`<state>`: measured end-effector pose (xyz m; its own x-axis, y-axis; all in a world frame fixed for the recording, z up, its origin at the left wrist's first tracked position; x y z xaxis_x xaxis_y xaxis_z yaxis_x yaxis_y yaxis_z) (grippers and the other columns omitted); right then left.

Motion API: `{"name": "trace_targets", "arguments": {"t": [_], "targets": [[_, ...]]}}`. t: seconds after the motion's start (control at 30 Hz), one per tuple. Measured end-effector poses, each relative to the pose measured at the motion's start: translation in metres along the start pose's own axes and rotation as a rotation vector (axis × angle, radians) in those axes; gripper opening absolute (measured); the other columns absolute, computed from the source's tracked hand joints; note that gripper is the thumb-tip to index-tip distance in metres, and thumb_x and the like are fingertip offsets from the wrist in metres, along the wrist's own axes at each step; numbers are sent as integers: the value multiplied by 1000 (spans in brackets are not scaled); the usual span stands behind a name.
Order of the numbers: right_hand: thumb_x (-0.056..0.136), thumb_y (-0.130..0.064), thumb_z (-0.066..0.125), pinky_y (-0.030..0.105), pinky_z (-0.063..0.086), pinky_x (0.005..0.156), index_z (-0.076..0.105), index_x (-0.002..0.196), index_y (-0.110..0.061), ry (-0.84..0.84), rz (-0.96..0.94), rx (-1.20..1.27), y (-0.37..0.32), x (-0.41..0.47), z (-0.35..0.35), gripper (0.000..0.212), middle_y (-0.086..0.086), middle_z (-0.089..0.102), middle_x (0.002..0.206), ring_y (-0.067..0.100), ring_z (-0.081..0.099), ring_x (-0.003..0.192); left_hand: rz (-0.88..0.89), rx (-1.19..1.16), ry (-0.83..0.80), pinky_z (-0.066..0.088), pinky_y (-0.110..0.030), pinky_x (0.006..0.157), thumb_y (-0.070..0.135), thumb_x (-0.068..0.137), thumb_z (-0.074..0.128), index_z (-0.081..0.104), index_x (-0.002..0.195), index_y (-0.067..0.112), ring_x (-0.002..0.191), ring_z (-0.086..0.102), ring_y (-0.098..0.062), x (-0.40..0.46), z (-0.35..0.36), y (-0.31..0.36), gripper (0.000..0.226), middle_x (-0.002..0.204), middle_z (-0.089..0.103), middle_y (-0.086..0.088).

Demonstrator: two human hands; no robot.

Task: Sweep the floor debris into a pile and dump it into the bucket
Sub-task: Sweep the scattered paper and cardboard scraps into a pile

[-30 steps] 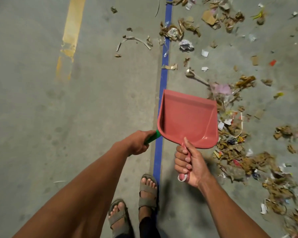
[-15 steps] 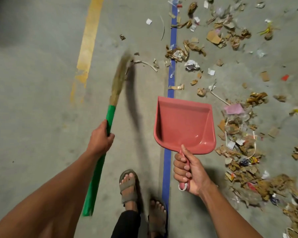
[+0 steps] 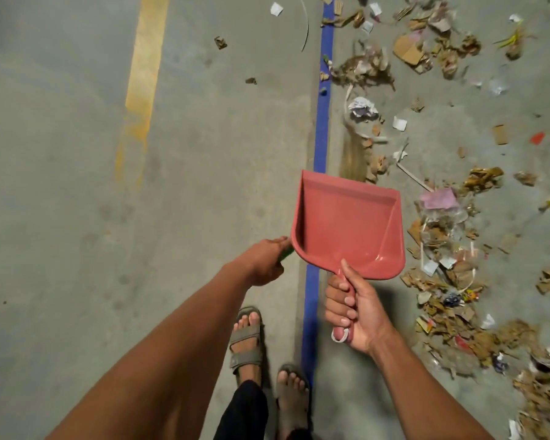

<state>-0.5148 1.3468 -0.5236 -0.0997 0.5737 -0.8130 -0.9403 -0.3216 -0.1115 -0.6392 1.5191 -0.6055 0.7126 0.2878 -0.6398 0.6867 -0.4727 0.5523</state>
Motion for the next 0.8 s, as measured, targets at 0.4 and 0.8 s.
{"name": "trace_targets", "arguments": {"t": [0.4,0.8], "targets": [[104,-47,55,22,15,34,41,70,-20,14,-85,-2,-56,8,47,46,-8,28,48,4,23,32,-48,25,388,39,-39,117,2,86,63,28,162,11,140,50,-39,-42,-97,-98,84,165,34,-14],[104,-48,54,23,13,35,40,68,-21,-43,-8,3,-30,68,91,47,-8,27,46,7,12,37,-633,-152,539,52,-48,87,16,93,63,51,123,1,103,62,-44,-8,-152,-146,36,116,62,-23]]}}
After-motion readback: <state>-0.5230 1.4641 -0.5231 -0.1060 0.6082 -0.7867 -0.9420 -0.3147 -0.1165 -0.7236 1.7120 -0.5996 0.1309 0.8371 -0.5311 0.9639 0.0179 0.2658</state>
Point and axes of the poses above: each hand's wrist, its own x-axis towards the middle knuckle, its own z-axis out of the palm, y = z × x, the point moved 3 cm from there along x, towards the middle knuckle
